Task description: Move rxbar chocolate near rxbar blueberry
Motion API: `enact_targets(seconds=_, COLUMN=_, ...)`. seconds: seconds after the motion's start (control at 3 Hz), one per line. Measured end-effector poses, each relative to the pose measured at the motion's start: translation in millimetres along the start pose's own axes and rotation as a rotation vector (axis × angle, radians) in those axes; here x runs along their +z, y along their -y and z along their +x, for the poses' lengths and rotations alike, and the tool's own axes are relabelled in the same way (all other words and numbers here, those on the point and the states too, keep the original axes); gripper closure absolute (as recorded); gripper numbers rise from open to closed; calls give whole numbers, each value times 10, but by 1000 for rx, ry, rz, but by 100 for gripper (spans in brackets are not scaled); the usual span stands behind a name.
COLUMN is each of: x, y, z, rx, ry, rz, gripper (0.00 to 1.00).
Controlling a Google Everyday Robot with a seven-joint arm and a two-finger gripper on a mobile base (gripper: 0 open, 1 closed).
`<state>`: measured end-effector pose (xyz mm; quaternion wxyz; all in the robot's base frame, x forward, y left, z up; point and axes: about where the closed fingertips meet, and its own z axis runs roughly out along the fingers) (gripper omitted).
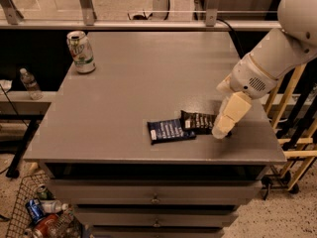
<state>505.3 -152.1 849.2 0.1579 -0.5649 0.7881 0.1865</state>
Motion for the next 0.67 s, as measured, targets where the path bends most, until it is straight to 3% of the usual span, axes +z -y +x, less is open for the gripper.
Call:
enact_targets(seconds=0.33, x=-131, y=3, z=27, rx=2, ry=-13, rz=55, gripper=0)
enact_targets(seconds=0.67, x=-418, y=8, z=127, rx=15, ry=-25, rz=146, gripper=0)
